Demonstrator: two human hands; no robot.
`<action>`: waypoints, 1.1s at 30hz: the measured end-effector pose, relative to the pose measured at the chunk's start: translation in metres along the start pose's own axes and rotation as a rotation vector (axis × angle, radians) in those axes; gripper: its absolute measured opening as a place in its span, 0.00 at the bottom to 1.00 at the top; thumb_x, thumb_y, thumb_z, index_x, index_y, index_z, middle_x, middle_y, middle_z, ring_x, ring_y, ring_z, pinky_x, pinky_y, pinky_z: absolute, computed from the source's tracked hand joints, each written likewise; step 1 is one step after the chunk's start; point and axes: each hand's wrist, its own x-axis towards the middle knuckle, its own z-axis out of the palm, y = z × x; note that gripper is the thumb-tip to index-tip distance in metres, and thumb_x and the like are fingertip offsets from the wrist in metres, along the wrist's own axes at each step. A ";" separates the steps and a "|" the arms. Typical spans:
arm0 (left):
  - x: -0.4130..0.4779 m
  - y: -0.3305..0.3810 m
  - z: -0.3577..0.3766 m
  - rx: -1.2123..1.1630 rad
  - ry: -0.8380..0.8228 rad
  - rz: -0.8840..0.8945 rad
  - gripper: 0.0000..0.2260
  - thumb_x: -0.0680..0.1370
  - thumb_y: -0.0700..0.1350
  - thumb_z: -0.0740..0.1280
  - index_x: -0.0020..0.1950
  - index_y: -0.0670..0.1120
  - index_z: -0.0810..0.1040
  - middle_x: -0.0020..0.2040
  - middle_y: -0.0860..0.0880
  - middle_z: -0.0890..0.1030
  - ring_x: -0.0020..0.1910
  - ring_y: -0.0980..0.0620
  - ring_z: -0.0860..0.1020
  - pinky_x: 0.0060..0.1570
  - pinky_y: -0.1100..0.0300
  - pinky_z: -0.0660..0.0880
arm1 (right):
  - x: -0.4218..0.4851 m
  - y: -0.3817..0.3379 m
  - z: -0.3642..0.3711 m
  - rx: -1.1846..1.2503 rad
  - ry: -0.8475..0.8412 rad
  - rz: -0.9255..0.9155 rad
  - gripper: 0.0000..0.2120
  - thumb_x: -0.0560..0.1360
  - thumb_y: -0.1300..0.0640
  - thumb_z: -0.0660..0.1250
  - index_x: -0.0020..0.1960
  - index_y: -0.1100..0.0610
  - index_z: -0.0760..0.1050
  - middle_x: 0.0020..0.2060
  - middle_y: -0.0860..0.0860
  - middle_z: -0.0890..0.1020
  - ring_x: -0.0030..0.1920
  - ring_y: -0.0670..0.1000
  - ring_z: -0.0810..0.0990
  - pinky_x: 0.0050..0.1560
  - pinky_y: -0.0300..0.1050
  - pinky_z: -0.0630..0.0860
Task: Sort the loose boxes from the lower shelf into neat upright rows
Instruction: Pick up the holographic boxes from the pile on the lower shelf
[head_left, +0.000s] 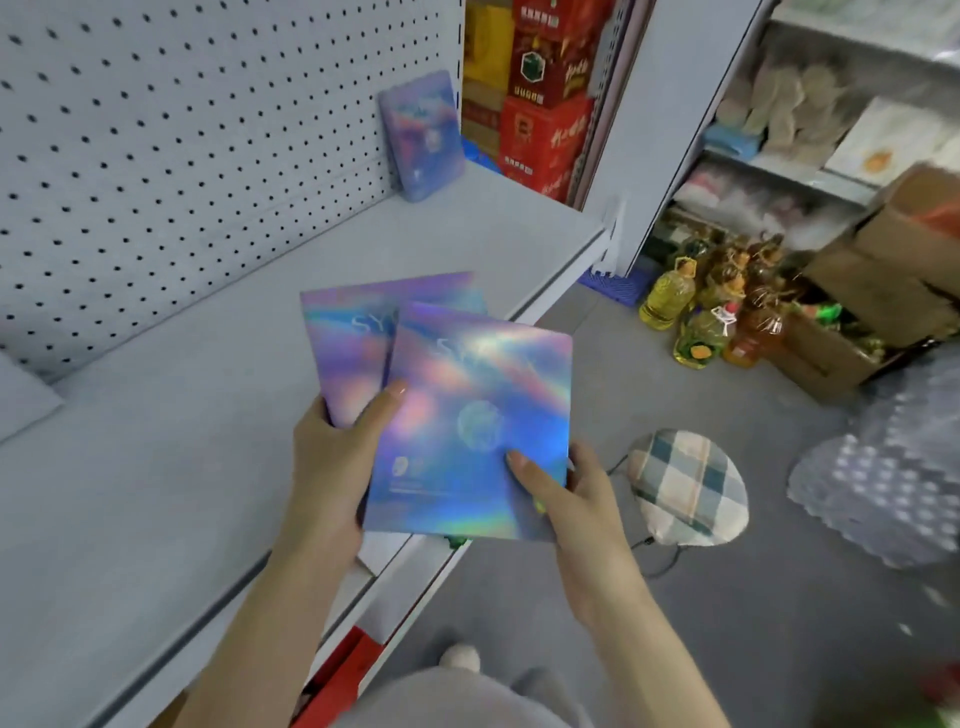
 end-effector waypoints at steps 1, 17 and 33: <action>0.011 0.003 0.014 0.006 -0.004 0.005 0.16 0.65 0.50 0.77 0.50 0.46 0.81 0.46 0.48 0.85 0.41 0.50 0.84 0.38 0.57 0.80 | 0.017 -0.004 -0.004 0.011 0.006 0.006 0.13 0.73 0.64 0.70 0.57 0.59 0.76 0.46 0.49 0.86 0.45 0.47 0.85 0.41 0.39 0.79; 0.196 -0.013 0.152 -0.165 0.638 0.059 0.07 0.74 0.47 0.72 0.48 0.46 0.80 0.47 0.46 0.83 0.44 0.48 0.78 0.45 0.53 0.77 | 0.377 -0.114 -0.022 -0.257 -0.412 0.009 0.18 0.69 0.60 0.75 0.57 0.61 0.77 0.49 0.57 0.85 0.50 0.55 0.84 0.46 0.41 0.80; 0.356 0.018 0.093 0.239 0.560 0.201 0.13 0.72 0.46 0.73 0.54 0.46 0.77 0.49 0.47 0.82 0.40 0.62 0.79 0.47 0.58 0.76 | 0.512 -0.121 0.062 -0.223 -0.504 0.036 0.25 0.66 0.55 0.75 0.61 0.62 0.75 0.57 0.58 0.82 0.57 0.60 0.81 0.60 0.57 0.77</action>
